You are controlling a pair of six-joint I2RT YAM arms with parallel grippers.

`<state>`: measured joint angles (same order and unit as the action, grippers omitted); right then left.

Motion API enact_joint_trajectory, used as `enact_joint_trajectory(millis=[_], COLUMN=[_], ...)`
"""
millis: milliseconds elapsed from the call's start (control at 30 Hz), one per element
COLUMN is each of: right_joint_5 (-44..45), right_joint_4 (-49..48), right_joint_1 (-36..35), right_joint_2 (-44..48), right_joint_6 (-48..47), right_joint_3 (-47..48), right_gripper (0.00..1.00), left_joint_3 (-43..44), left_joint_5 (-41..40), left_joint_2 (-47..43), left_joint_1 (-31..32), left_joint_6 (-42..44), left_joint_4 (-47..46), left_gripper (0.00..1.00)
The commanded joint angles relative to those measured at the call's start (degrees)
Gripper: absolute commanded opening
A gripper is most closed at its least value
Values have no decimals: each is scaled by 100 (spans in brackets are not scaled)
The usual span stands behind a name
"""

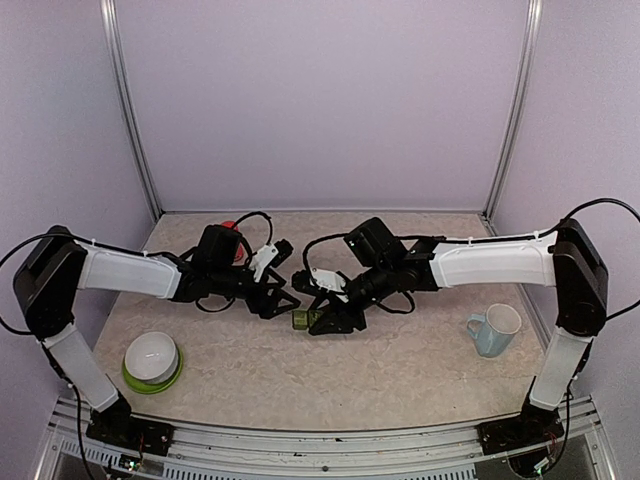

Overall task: Sort the pills into containers
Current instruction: Open the lid of the pill container in the compartment.

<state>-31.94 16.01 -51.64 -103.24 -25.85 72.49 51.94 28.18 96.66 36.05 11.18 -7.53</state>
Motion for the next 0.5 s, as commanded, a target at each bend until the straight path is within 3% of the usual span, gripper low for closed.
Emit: enact_joint_trajectory(millis=[0,267,467], right_joint_5=[-79,191,452], right_joint_4=[-61,-129,-176], right_joint_1=[-15,4,89], right_joint_2=[32,-58,-234], right_joint_6=[-8,59,136], right_joint_3=[172,176,253], right_gripper=[33,33,33], left_joint_3=[-394,-1411,-1749], left_joint_5=[-502,-1180,-1356], left_joint_2=[-522,-1566,-1870], left_joint_1=[-143,-364,-514], left_joint_6=[-381,-784,-952], left_joint_4=[-760,-1990,-2413], left_gripper=[83,98,99])
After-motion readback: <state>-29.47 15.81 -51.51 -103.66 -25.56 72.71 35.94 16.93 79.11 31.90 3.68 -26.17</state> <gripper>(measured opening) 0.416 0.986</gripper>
